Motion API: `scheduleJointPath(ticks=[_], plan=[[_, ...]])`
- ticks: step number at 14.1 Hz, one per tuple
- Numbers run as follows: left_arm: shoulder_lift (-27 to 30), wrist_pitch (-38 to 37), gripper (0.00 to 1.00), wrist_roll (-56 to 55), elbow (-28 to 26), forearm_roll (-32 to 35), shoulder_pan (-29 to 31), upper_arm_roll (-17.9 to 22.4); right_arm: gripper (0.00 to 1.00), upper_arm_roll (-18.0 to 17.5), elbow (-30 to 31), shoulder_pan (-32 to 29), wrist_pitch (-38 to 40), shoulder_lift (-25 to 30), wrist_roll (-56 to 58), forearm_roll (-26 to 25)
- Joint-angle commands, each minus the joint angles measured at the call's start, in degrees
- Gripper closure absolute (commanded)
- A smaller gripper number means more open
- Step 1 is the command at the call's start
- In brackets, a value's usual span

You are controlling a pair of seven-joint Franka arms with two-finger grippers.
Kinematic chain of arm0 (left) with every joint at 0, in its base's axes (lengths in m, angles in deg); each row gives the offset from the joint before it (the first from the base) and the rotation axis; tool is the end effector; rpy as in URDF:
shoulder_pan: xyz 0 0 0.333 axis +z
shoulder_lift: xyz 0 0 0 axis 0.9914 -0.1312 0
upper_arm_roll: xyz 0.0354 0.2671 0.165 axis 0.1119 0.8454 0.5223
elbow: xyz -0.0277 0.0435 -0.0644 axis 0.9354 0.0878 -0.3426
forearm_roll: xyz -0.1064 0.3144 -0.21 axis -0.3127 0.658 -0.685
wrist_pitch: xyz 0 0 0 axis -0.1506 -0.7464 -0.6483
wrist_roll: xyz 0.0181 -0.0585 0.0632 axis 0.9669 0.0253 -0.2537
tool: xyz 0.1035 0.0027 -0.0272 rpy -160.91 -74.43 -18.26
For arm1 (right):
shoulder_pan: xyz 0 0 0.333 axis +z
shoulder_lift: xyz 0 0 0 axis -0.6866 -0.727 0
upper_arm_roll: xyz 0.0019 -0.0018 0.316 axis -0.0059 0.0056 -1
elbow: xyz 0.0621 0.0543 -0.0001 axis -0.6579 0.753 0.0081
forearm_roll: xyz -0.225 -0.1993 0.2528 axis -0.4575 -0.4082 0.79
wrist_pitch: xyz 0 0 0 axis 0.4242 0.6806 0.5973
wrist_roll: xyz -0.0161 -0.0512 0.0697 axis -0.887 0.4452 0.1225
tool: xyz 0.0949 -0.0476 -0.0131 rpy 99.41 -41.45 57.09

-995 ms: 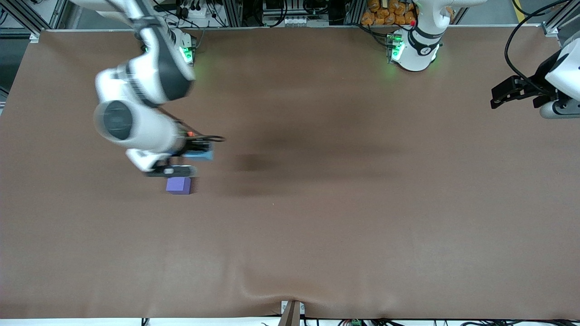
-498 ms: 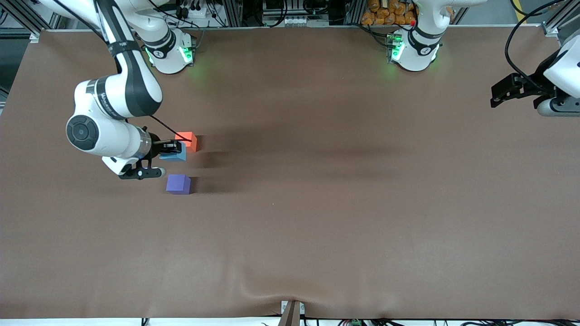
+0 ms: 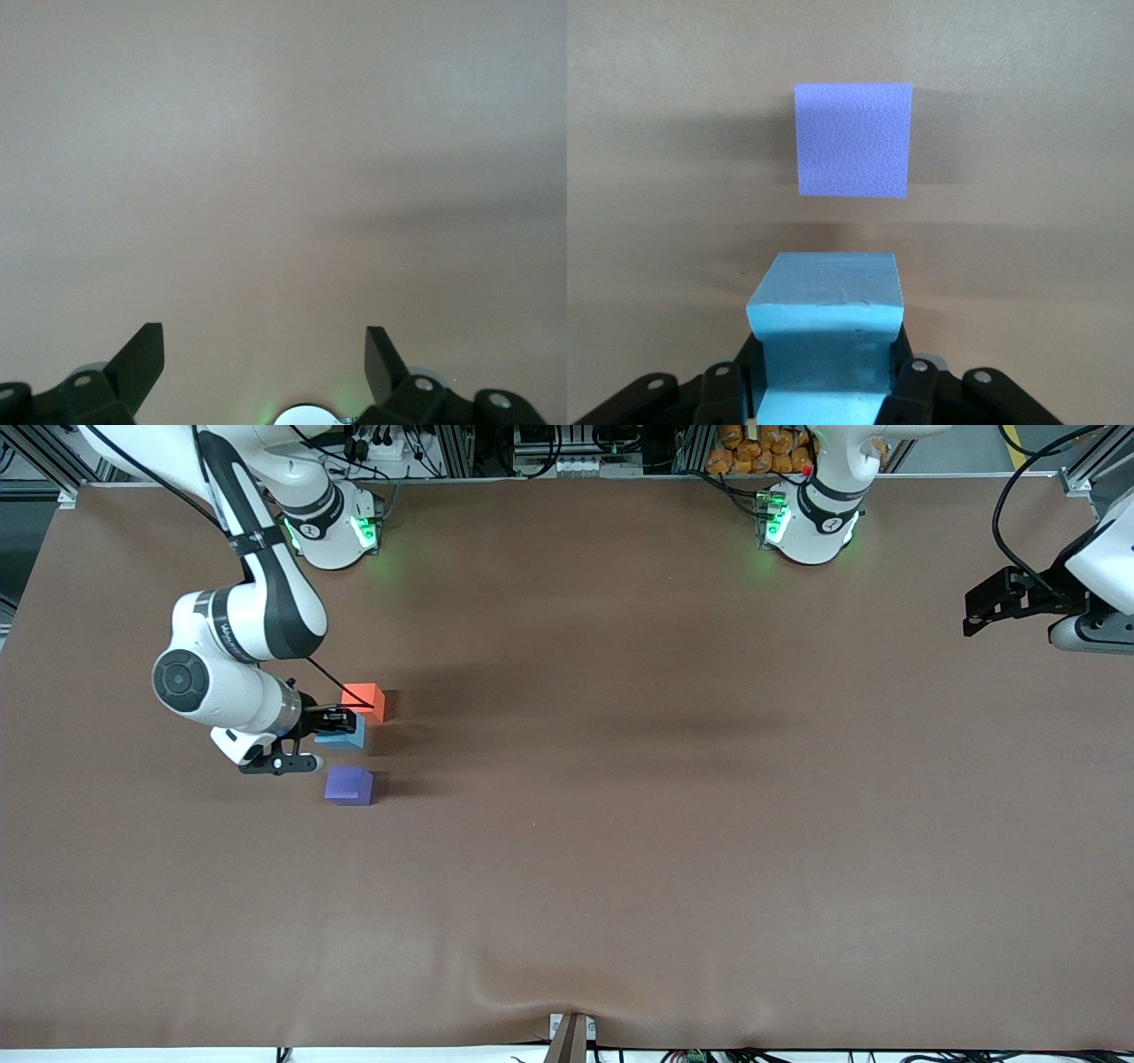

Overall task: Place blue block between orange and purple blocks
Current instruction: 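Carry the blue cube with the right gripper between the orange and purple cubes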

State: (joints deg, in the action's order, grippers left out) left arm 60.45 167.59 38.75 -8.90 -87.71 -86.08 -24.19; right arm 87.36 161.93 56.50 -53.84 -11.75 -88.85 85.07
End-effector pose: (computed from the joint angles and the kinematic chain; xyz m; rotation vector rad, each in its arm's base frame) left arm 0.5319 -0.0356 0.6382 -3.1102 0.1600 0.0953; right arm 0.5287 0.1018 0.2822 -3.0430 -0.0213 0.3134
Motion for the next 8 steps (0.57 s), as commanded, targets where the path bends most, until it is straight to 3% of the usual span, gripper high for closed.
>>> scheduleJointPath(ticks=[1,8], plan=[[0.61,1.07,0.00,-1.26,-1.13,-0.07,0.28,-0.37,1.00,-0.57,1.70,-0.48,-2.65,-0.44,0.61,-0.59],[0.09,1.51,0.00,-1.62,-1.04,-0.07,0.20,-0.46,1.00,-0.48,1.96,-0.39,-6.87,-4.30,0.70,-0.59]])
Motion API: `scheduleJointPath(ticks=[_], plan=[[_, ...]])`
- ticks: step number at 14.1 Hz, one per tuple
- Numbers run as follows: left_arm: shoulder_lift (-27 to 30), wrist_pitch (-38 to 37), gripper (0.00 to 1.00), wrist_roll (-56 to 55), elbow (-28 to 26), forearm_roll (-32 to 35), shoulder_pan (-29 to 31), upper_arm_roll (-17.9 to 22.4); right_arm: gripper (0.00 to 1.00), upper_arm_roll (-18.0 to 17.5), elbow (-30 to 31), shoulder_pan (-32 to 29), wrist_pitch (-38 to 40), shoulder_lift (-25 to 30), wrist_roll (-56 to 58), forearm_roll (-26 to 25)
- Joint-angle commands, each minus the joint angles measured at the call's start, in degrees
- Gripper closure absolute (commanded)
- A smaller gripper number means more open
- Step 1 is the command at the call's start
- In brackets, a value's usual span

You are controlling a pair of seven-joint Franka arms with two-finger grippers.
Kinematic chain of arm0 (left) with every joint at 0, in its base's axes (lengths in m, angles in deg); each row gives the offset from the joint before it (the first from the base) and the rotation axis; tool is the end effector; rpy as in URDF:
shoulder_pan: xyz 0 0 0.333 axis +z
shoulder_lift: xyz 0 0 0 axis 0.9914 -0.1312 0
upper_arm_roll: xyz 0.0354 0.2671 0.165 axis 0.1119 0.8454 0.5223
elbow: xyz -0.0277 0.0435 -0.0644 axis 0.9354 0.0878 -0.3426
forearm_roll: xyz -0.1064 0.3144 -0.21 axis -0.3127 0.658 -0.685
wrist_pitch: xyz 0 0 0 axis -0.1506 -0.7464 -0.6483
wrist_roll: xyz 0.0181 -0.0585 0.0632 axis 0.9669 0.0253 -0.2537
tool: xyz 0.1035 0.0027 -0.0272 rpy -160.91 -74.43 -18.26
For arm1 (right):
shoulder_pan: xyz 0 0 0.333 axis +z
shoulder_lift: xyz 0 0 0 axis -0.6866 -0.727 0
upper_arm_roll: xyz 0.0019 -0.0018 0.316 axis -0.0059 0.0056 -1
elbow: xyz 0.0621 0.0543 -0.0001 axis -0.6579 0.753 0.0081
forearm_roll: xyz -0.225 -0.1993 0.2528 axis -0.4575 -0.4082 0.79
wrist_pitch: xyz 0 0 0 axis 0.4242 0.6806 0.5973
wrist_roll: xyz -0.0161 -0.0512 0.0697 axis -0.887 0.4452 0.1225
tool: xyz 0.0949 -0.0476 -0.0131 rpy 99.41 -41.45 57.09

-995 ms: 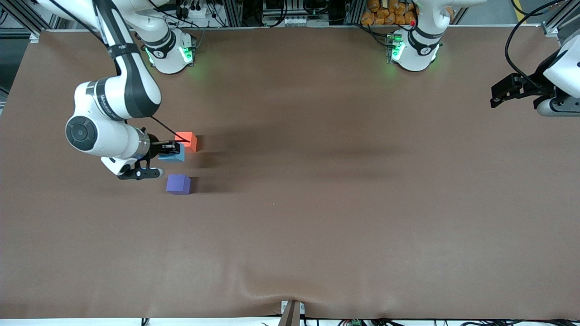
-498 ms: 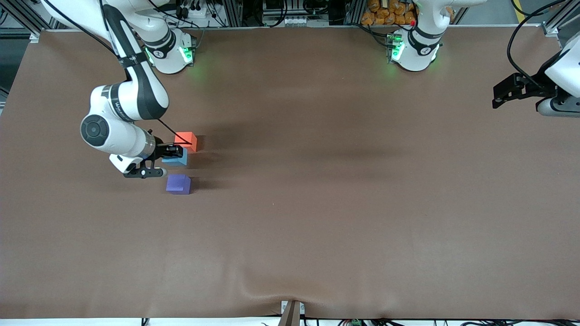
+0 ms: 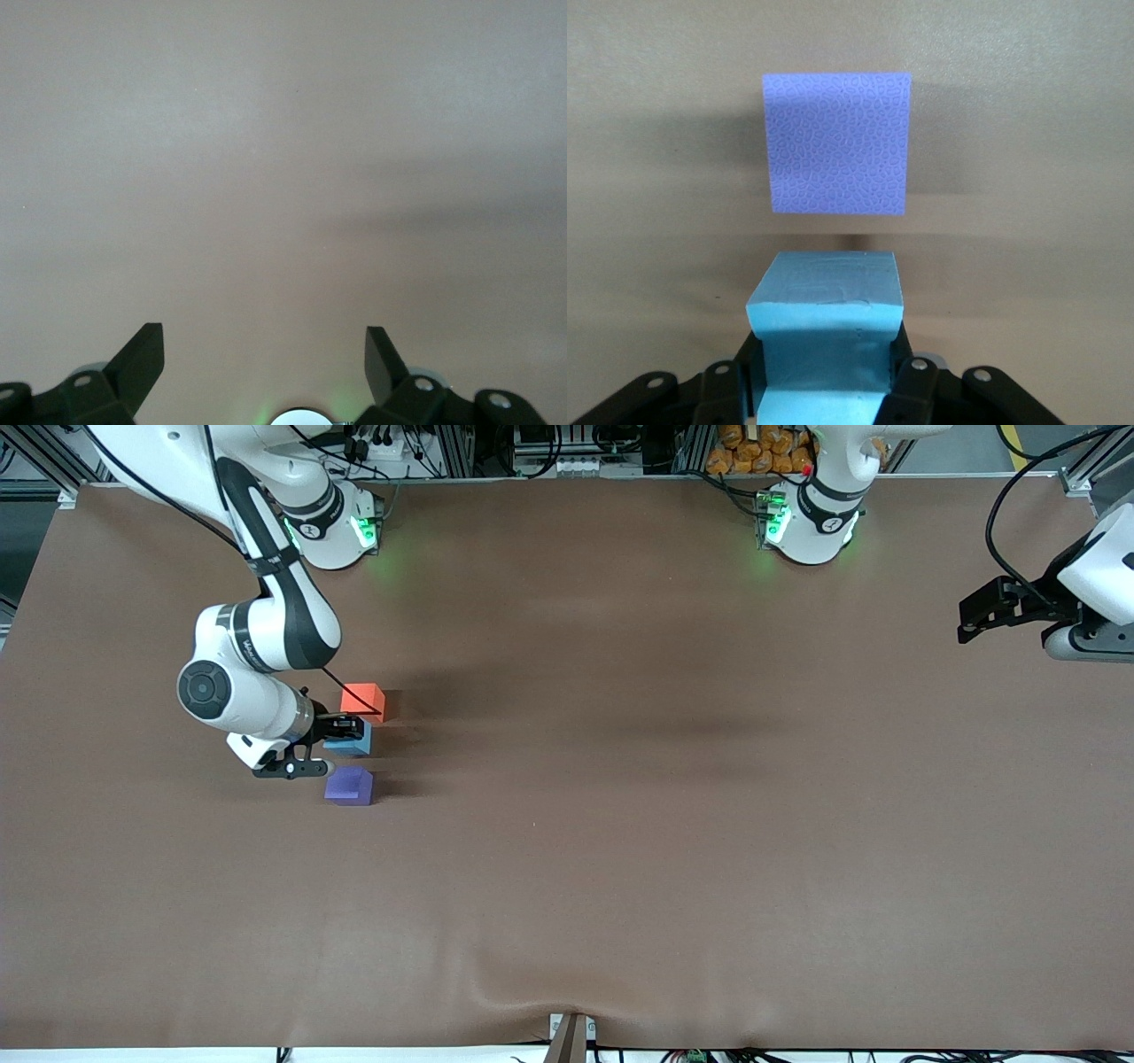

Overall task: Place blue block between orange and purple blocks
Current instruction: 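Carry the blue cube with the right gripper between the orange and purple cubes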

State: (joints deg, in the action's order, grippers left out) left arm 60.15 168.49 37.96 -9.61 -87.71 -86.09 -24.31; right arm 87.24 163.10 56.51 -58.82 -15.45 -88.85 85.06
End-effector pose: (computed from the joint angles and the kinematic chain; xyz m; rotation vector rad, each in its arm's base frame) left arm 0.5350 -0.0371 0.6310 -3.1104 0.1426 0.0979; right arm 0.5277 0.1008 0.2453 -3.0552 -0.0109 0.3092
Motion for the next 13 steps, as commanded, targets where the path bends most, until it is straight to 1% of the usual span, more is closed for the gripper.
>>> scheduleJointPath(ticks=[1,3,7,13], plan=[[0.39,0.60,0.00,-0.82,-0.33,-0.07,0.20,-0.34,1.00,-0.45,1.40,-0.31,-3.13,-0.78,0.61,-0.59],[0.39,0.60,0.00,-0.73,-0.33,-0.07,0.29,-0.43,1.00,-0.45,2.37,0.30,-5.42,-1.39,0.61,-0.59],[0.30,0.60,0.00,-0.73,-0.24,-0.16,0.29,-0.35,1.00,-0.45,2.64,0.74,-7.27,-2.89,0.61,-0.59],[0.30,0.60,0.00,-0.73,-0.24,-0.51,0.38,-0.34,1.00,-0.45,2.55,0.83,-7.62,-3.42,0.61,-0.59]])
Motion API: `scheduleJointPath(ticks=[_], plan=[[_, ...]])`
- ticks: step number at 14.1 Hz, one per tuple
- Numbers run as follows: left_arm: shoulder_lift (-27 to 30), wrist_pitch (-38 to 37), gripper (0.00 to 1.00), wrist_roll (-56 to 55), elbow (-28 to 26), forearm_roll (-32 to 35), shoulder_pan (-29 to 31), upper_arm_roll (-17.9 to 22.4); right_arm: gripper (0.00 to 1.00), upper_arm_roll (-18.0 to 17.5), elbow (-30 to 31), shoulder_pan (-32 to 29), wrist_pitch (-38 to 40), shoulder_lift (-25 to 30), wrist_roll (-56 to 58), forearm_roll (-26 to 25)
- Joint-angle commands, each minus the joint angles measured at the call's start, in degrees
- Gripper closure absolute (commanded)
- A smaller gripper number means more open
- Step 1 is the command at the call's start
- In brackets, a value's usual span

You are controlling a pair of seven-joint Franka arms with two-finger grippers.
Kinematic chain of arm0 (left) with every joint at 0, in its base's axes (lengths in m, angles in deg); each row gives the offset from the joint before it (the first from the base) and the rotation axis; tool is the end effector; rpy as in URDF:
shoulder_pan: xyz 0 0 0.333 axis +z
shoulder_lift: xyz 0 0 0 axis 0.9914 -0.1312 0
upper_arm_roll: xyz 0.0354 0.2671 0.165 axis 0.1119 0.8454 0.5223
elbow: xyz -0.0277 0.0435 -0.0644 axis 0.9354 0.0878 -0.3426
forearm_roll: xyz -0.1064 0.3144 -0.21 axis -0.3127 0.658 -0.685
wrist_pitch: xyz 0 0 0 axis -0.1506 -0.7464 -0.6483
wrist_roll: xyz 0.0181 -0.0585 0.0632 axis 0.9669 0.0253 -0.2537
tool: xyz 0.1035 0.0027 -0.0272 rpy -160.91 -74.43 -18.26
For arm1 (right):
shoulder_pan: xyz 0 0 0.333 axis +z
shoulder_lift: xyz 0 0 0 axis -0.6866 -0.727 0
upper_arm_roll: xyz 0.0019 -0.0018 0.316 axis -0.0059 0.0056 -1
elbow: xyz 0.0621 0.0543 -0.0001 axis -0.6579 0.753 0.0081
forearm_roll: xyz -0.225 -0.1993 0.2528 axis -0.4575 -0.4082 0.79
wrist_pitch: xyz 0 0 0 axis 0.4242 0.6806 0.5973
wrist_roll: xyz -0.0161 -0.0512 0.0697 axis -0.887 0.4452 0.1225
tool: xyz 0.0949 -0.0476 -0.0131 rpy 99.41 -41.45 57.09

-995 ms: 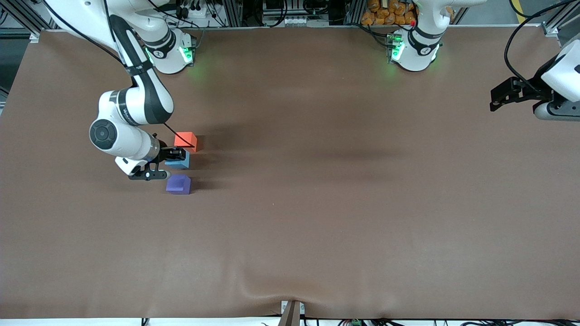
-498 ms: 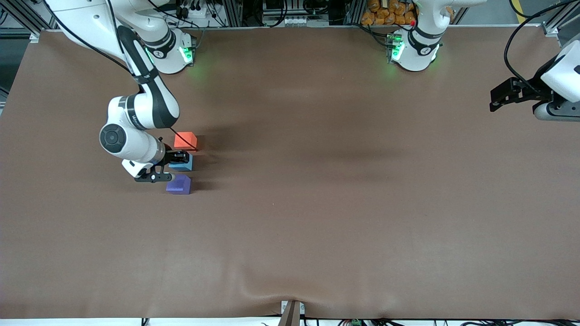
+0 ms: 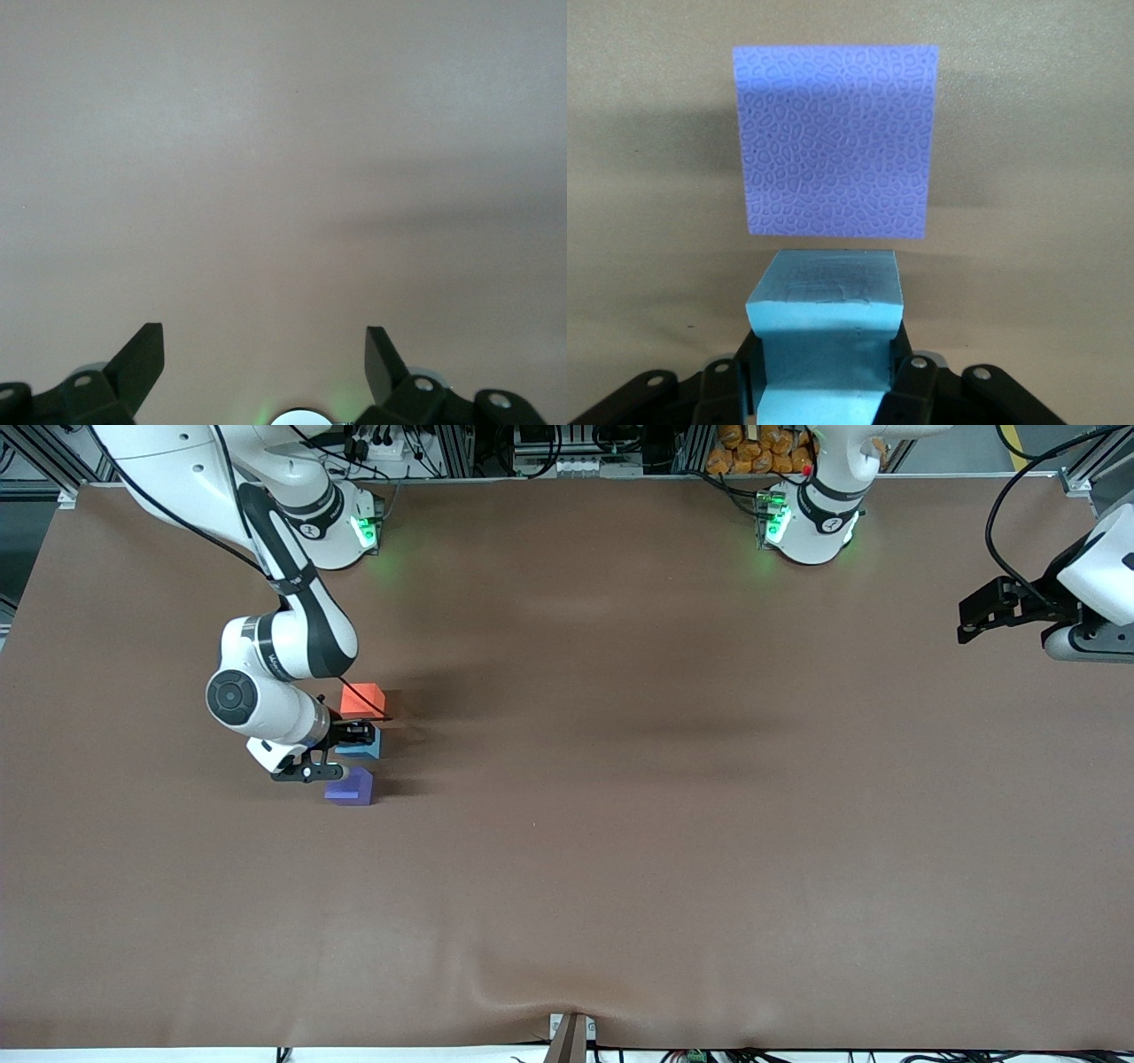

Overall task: Place blue block between orange and purple blocks
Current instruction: 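Lower the blue cube onto the table and open the right gripper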

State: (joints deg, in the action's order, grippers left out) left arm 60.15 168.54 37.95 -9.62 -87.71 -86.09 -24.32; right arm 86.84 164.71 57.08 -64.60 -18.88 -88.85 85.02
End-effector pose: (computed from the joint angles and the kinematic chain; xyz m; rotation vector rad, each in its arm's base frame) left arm 0.5351 -0.0372 0.6310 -3.1104 0.1427 0.0968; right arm 0.5215 0.1063 0.2098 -3.0688 -0.0238 0.2893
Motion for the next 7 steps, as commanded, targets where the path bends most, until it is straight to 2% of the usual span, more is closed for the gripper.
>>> scheduleJointPath(ticks=[1,2,4,7], plan=[[0.30,0.56,0.00,-0.73,-0.24,-0.60,0.37,-0.33,0.67,-0.05,0.77,0.09,-1.66,-0.34,0.61,-0.55],[0.30,0.82,0.00,-0.64,-0.24,-0.60,0.37,-0.33,0.01,-0.05,0.33,-0.09,-1.05,-0.34,0.44,-0.55],[0.13,0.82,0.00,-0.73,-0.24,-0.60,0.37,-0.33,0.00,-0.05,-1.50,-0.71,2.18,-0.17,0.44,-0.55],[0.13,0.82,0.00,-0.73,-0.24,-0.69,0.37,-0.33,0.00,-0.05,-12.63,-1.93,19.37,0.19,0.00,-0.55]])
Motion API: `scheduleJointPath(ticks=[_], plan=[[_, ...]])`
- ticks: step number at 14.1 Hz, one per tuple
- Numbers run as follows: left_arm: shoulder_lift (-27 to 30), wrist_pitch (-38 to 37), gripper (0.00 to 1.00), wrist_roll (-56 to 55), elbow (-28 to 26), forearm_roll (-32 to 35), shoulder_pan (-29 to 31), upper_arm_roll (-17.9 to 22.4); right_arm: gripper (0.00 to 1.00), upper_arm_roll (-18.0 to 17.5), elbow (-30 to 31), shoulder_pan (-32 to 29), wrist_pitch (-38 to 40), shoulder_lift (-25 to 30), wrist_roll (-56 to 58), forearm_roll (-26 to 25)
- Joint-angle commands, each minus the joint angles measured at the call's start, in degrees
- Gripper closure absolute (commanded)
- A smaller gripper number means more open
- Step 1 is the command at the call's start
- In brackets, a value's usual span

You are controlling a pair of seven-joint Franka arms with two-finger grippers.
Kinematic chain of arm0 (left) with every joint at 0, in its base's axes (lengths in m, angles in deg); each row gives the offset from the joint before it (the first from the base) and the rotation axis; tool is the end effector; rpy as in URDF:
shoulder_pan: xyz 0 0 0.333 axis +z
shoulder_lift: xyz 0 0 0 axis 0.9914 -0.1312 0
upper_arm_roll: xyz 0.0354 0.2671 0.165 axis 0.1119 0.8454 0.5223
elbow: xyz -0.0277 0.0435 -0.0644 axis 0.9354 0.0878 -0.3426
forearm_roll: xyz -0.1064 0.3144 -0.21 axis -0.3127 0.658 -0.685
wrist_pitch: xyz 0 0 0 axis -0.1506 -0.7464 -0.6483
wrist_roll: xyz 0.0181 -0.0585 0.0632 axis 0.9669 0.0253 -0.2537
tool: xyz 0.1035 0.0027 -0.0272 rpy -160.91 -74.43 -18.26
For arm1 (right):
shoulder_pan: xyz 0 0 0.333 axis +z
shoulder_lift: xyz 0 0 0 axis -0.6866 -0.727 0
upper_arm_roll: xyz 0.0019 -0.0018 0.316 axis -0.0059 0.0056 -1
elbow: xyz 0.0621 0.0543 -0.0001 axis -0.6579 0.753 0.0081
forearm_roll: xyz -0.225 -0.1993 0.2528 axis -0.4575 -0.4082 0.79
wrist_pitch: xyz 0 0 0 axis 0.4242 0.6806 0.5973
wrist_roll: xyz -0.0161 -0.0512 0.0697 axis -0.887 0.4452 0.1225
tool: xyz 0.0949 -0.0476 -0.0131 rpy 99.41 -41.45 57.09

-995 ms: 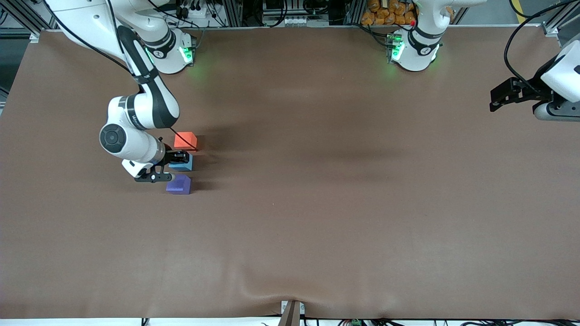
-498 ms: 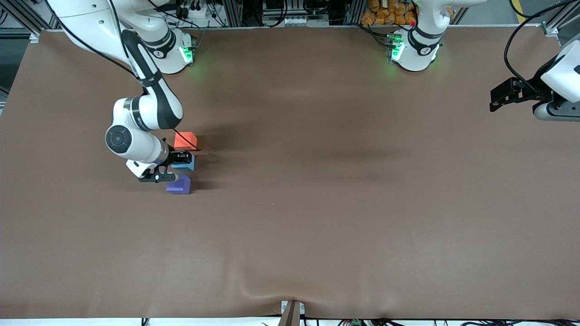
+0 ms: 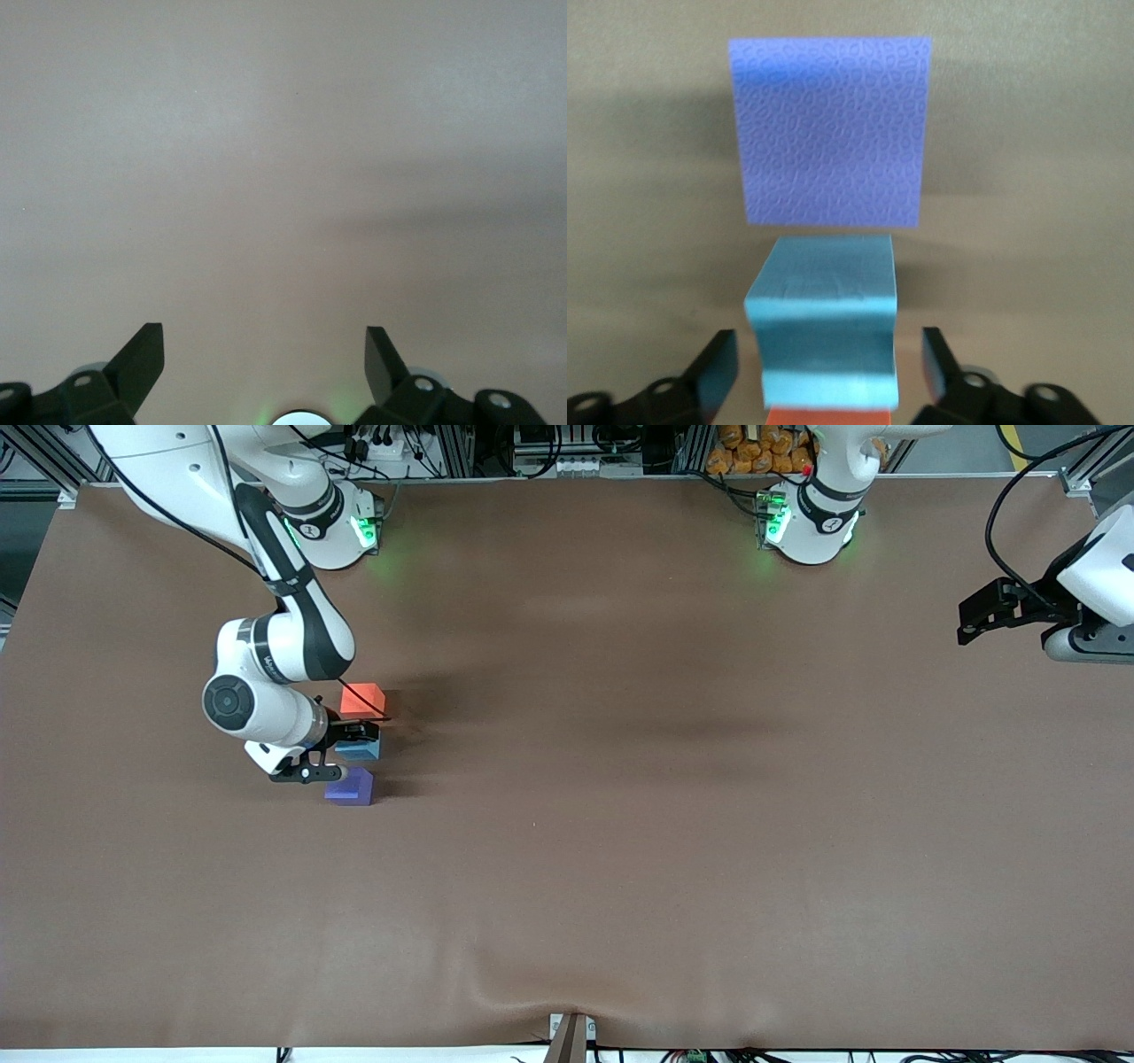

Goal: Place blue block between orange and purple blocks

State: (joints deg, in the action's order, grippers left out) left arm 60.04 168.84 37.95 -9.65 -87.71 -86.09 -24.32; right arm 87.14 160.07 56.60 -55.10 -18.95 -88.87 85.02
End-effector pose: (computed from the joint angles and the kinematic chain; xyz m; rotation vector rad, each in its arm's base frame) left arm 0.5362 -0.0373 0.6301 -3.1106 0.1428 0.0925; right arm 0.5328 0.1049 0.2277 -3.0509 -0.0203 0.4210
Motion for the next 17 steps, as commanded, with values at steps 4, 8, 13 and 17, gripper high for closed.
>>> scheduleJointPath(ticks=[4,8,13,17], plan=[[0.24,0.60,0.00,-0.64,-0.20,-0.69,0.38,-0.33,0.00,-0.35,-25.84,-2.52,26.59,0.17,-0.07,-0.20],[0.24,0.60,0.00,-0.72,-0.20,-0.69,0.38,-0.33,0.00,-1.13,-45.35,-6.54,41.78,-0.09,0.54,-0.02],[0.24,0.60,0.00,-0.72,-0.20,-0.69,0.46,-0.33,0.00,-2.28,-55.06,-8.85,54.57,2.62,0.45,-4.04],[0.24,0.60,0.00,-0.72,-0.20,-0.69,0.46,-0.24,0.00,-9.21,-54.63,-13.85,57.83,9.30,0.54,-8.37]])
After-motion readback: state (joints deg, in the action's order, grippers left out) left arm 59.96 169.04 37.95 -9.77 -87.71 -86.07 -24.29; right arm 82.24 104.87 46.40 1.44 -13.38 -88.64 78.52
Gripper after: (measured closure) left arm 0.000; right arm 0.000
